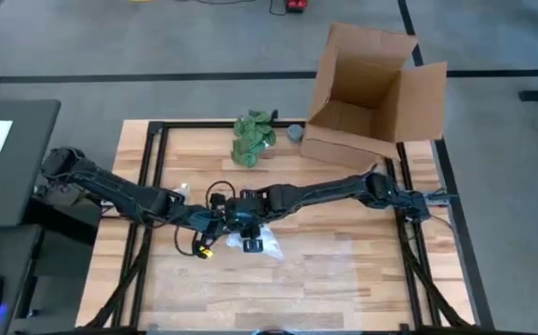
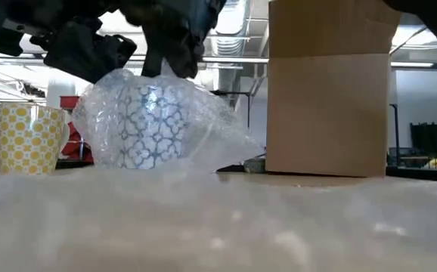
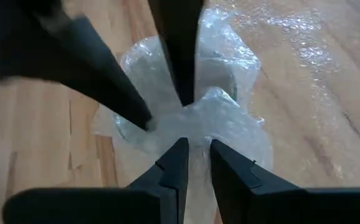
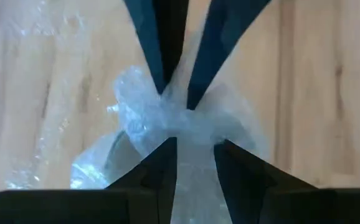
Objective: Wrap mug
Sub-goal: Wrap the blue cup with the bubble wrap
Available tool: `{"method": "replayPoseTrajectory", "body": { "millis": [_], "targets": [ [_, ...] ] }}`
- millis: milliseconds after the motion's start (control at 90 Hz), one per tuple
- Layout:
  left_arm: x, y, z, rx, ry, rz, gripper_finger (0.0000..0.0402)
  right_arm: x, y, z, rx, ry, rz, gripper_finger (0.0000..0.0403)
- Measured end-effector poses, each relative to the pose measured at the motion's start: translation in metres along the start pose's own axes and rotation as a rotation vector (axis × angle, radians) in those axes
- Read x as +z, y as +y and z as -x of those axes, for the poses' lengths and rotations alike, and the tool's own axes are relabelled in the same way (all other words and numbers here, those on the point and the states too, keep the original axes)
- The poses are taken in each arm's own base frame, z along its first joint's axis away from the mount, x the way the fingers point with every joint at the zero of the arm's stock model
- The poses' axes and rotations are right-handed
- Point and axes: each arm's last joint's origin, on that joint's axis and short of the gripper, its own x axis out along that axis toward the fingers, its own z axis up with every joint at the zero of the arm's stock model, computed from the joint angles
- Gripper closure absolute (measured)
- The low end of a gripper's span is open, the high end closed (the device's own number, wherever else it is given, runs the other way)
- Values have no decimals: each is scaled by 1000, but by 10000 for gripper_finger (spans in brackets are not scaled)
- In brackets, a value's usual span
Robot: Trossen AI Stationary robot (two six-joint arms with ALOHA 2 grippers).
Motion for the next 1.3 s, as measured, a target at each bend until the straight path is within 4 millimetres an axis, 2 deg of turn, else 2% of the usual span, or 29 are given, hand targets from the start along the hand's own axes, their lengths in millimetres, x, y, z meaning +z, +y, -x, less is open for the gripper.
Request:
{"method": "replayPoseTrajectory", "body": {
  "millis": [200, 411, 522, 689, 867, 1144, 1300],
  "targets": [
    [0, 1, 3, 7, -2, 1, 356, -12, 1, -33, 22, 50, -16, 301],
    [-5, 0, 5, -2, 68, 38, 356, -17, 0, -41, 31, 57, -22, 301],
    [-14, 0, 15, 1, 139, 69, 356, -17, 0, -42, 31, 60, -21, 301],
    [-14, 1, 29, -3, 103, 146, 356, -18, 0, -41, 34, 69, -20, 301],
    [-8, -4, 32, -83, 39, 130, 356, -10, 0, -27, 37, 81, -10, 301],
    [-4, -11, 8, -72, 55, 100, 356, 3, 2, 6, 36, 120, 3, 301],
    [-6, -13, 2, -56, 78, 94, 356, 6, 2, 12, 33, 104, 8, 301]
  ]
}}
